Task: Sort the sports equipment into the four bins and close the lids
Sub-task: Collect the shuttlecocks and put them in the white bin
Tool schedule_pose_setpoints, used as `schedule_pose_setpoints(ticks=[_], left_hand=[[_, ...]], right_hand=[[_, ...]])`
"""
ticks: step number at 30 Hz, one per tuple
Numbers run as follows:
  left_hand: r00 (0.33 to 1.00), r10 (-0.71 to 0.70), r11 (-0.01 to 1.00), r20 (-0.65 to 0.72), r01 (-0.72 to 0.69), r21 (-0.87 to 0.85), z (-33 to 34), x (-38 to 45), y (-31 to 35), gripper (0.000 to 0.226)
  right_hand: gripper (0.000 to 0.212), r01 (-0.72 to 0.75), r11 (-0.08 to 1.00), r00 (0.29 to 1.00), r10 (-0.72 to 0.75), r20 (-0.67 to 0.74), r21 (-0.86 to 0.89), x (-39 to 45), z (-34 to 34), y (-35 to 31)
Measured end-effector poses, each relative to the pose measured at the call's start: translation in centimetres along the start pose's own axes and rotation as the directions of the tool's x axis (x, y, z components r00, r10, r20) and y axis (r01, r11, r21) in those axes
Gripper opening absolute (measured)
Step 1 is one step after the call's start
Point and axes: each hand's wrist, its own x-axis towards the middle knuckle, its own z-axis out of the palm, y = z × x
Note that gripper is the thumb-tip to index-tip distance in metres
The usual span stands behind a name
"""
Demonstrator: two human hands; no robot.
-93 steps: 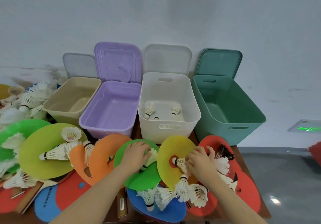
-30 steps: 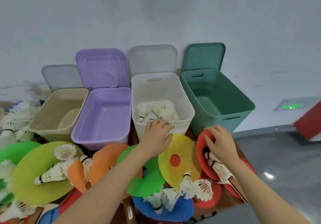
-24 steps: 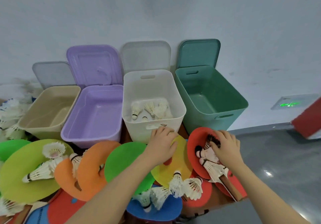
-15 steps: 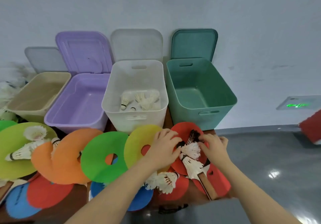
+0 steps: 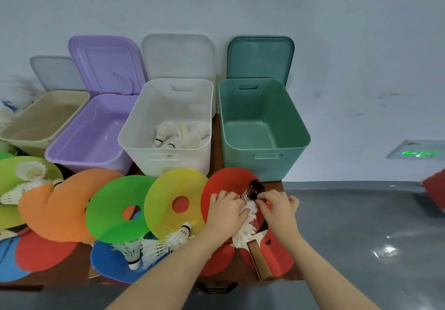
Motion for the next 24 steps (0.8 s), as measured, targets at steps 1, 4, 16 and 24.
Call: schedule_pose_setpoints(ticks=[1, 4, 16, 24], left_hand=[[0.999, 0.017, 1.000, -0.043, -0.017, -0.008, 0.3, 0.1, 0.0, 0.052], [0.975, -0.019, 0.999, -0.222, 0.009, -0.045, 0.5, 0.0, -0.5, 0.028], [0.805, 0.055, 0.956, -0.591, -0.213, -0.201, -5.0, -0.6, -3.9, 0.021], [0.623, 0.047, 0.964, -0.781, -0.233, -0.127, -12.9, 0.2, -7.3, 0.021]], right_hand=[[0.013, 0.005, 1.000, 1.000, -0.005, -0.019, -0.003, -0.1, 0.0, 0.1], [0.014, -0.012, 1.000, 0.996, 0.014, -0.093, 0.014, -0.3, -0.4, 0.3], [0.013, 0.205, 0.977, 0.928, -0.174, -0.330, 0.062, -0.3, -2.9, -3.1], [0.014, 0.373, 0.923, 0.828, -0.283, -0.484, 0.099, 3.5, -4.0, -10.1]])
